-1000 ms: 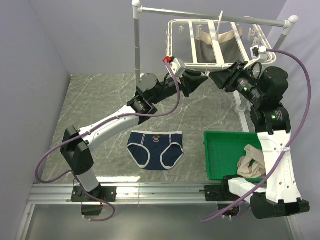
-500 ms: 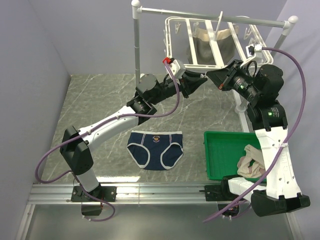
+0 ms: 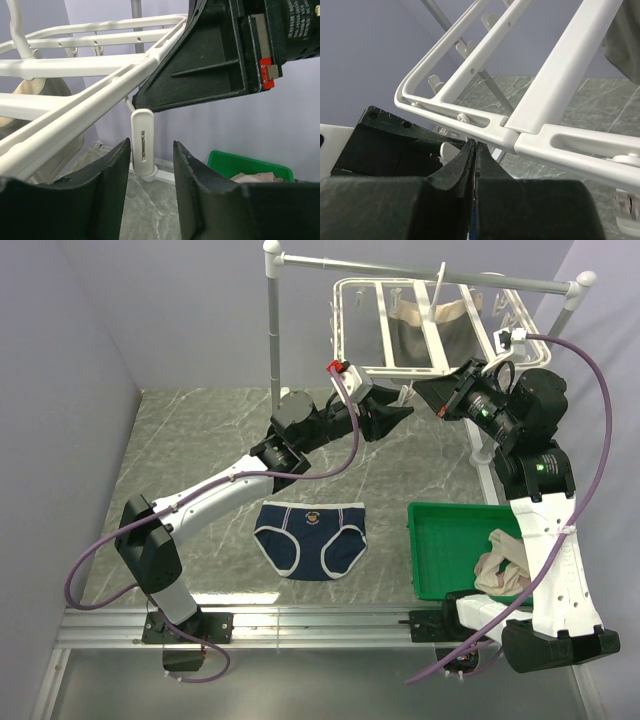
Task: Clip the underwear to the hanger
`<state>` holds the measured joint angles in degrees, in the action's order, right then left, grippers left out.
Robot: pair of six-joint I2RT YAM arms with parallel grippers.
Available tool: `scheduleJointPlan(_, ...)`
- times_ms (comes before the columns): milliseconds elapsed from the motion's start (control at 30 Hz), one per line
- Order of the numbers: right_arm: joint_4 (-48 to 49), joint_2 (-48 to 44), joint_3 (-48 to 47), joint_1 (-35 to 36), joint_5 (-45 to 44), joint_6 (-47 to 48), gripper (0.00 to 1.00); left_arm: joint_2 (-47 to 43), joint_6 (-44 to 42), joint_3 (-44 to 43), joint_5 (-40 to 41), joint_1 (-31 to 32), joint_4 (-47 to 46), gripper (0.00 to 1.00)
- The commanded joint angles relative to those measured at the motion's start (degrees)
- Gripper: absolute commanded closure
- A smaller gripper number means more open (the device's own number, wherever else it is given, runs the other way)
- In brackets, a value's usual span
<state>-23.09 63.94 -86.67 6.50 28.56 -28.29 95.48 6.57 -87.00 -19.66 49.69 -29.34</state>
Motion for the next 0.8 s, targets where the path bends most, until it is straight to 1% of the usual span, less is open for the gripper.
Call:
scheduleJointPlan(0, 2.44, -0.75, -1.75, 0.26, 1.32, -0.88, 1.0, -1.71, -0.86, -0.97, 0.59, 0.14, 0.07, 0.57)
scheduleJointPlan(33, 2.61, -0.92, -1.57, 0.27, 1.59, -0.8, 1.0, -1.44, -0.86, -1.24, 0.59, 0.14, 0.25, 0.59)
scheduleJointPlan(67, 2.61, -1.19, -1.22, 0.18, 1.94, -0.97, 1.0, -1.0, -1.03, -1.94, 0.33, 0.23, 0.86, 0.66)
scheduleJointPlan(133, 2.96, -1.36, -1.13, 0.18, 2.81, -1.24, 1.0, -0.74, -0.77, -2.29, 0.41, 0.23, 0.87, 0.76)
scheduleJointPlan(167, 3.05, -1.45, -1.13, 0.26, 2.99, -1.59, 1.0, -0.47, -0.85, -2.56, 0.33, 0.14, 1.04, 0.85)
scheduleJointPlan(200, 2.97, -1.45, -1.22, 0.18, 3.08, -1.76, 1.0, -0.47, -0.86, -2.65, 0.24, 0.14, 1.39, 0.89)
scheduleJointPlan(233, 2.79, -1.63, -1.3, 0.26, 3.08, -1.85, 0.88, -0.56, -0.86, -2.56, 0.41, 0.23, 1.39, 0.92)
scheduleJointPlan(267, 2.79, -1.89, -1.39, 0.18, 3.08, -1.94, 0.81, -0.65, -0.94, -2.38, 0.41, 0.23, 1.22, 0.96)
scheduleJointPlan(333, 2.53, -2.5, -1.31, 0.18, 3.35, -1.94, 0.66, -0.82, -1.2, -2.21, 0.59, 0.14, 1.39, 0.98)
scheduleJointPlan(400, 2.61, -2.94, -0.87, 0.26, 4.31, -2.73, 0.59, -1.09, -1.29, -1.95, 0.76, 0.14, 1.31, 0.98)
scheduleJointPlan(433, 2.7, -3.21, -0.6, 0.18, 4.66, -2.99, 0.53, -1.17, -1.38, -1.86, 0.85, 0.23, 1.22, 0.98)
scheduleJointPlan(500, 2.88, -3.47, -0.16, 0.27, 5.28, -3.52, 0.48, -1.18, -1.29, -1.86, 0.5, 0.14, 1.22, 0.99)
scheduleJointPlan(600, 3.31, -3.74, 0.19, 0.35, 6.15, -4.22, 0.38, -1.0, -1.12, -1.94, 0.33, 0.23, 1.04, 0.99)
scheduleJointPlan(633, 3.49, -3.56, 0.19, 0.44, 6.07, -4.4, 0.32, -1.0, -1.21, -2.03, 0.24, 0.23, 1.22, 0.99)
scheduleJointPlan(767, 2.53, -3.12, -0.16, 2.37, 1.95, -2.3, 0.31, -0.91, -1.29, -2.29, 0.06, 0.23, 1.39, 0.99)
